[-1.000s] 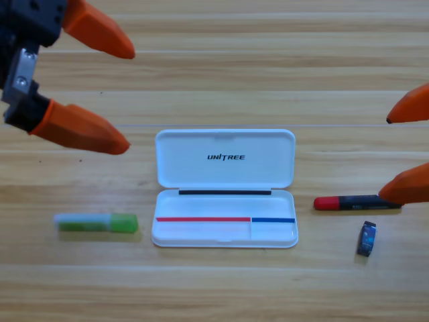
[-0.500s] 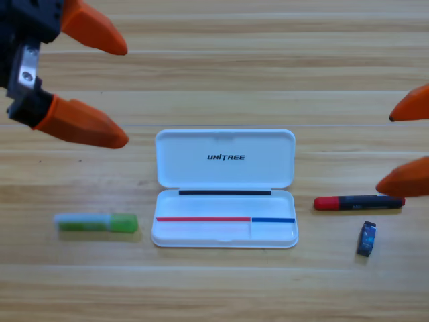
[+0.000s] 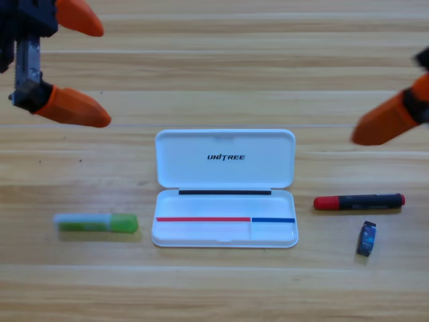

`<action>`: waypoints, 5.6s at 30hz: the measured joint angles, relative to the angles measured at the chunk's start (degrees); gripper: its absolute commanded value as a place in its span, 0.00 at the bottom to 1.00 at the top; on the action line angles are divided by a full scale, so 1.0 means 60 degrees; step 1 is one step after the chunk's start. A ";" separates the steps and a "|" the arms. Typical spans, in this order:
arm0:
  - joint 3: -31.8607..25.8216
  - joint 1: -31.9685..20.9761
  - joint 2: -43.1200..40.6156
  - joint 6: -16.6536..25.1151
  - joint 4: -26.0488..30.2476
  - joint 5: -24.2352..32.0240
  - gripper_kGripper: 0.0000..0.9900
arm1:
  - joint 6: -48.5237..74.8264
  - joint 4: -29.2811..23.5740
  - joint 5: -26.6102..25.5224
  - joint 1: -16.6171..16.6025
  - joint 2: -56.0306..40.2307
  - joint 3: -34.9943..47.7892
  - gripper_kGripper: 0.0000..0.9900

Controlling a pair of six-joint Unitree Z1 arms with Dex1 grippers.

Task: Clean up eraser and pencils

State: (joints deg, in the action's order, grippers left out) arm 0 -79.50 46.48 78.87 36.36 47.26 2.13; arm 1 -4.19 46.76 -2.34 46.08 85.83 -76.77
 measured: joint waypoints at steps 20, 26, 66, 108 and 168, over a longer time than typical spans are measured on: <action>0.0694 -0.1409 0.2220 0.3152 0.0331 -0.0905 0.99 | -0.6744 0.0588 0.0441 -0.0114 0.4038 -0.0227 0.96; 0.1577 -0.1724 0.3016 0.3320 -0.0507 -0.0905 1.00 | -0.7412 0.0588 0.0432 -0.0336 0.4117 0.0203 0.96; 0.3833 -0.1809 0.4906 0.2465 -0.3602 -0.0905 0.00 | 0.3054 0.2537 -0.0026 -0.0380 0.4997 -0.2197 0.00; 0.1074 -0.1826 0.4073 0.2485 0.0106 -0.1397 0.00 | 0.6806 0.3739 0.1175 0.1641 0.7637 -0.5627 1.00; -0.3264 0.0918 0.7835 0.0193 0.1868 -0.0392 0.00 | 1.1005 0.0896 0.0295 -0.1573 0.6275 -0.1581 0.00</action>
State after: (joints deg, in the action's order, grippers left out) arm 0 -99.08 51.98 125.88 37.52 58.46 -0.22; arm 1 61.84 52.13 -0.57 36.65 123.48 -86.26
